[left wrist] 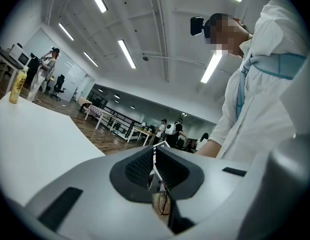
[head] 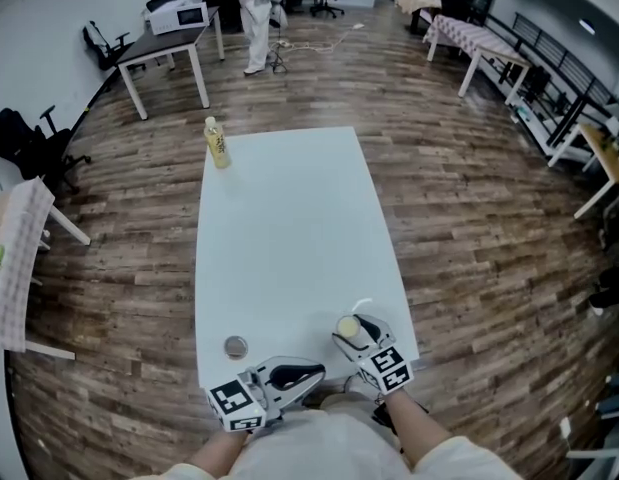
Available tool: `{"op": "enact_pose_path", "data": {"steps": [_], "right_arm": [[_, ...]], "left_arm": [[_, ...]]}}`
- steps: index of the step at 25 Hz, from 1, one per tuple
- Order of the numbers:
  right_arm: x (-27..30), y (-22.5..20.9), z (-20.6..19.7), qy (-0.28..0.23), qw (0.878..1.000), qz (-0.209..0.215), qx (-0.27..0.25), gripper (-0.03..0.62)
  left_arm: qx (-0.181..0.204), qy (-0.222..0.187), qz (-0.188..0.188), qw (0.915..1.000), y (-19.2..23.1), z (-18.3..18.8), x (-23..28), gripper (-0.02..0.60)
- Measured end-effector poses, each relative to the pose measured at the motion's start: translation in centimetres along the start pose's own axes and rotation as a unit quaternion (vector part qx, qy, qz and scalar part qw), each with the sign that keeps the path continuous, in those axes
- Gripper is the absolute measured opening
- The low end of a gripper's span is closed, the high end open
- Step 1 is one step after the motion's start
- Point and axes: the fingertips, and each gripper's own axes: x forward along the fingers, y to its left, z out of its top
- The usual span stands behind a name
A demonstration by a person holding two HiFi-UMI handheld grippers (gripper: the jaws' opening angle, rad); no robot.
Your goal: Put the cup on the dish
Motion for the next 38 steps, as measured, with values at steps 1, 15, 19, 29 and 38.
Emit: {"op": "enact_pose_path", "data": {"steps": [1, 15, 19, 29, 38], "right_arm": [[-0.3, -0.5, -0.2, 0.001, 1.000, -0.003, 0.002, 0.287], [-1.7, -6.4, -2.9, 0.025, 0.998, -0.052, 0.036, 0.285], [-1.6, -6.9, -4.2, 0.030, 0.997, -0.060, 0.041, 0.285], [-1.8, -6.8, -4.2, 0.006, 0.997, -0.064, 0.043, 0.287], [-1.8, -6.9, -4.4, 0.000, 0.997, -0.064, 0.045, 0.287]], "left_arm": [[0.000, 0.000, -0.001, 1.0000, 0.0, 0.0, 0.3, 0.016], [-0.010, 0.017, -0.007, 0.9998, 0.5, -0.7, 3.1, 0.015], [-0.012, 0.017, -0.003, 0.9998, 0.6, -0.8, 3.2, 0.015], [-0.014, 0.021, -0.005, 0.9997, 1.0, -0.8, 2.7, 0.016], [-0.012, 0.021, -0.004, 0.9997, 1.1, -0.9, 2.1, 0.015]]}}
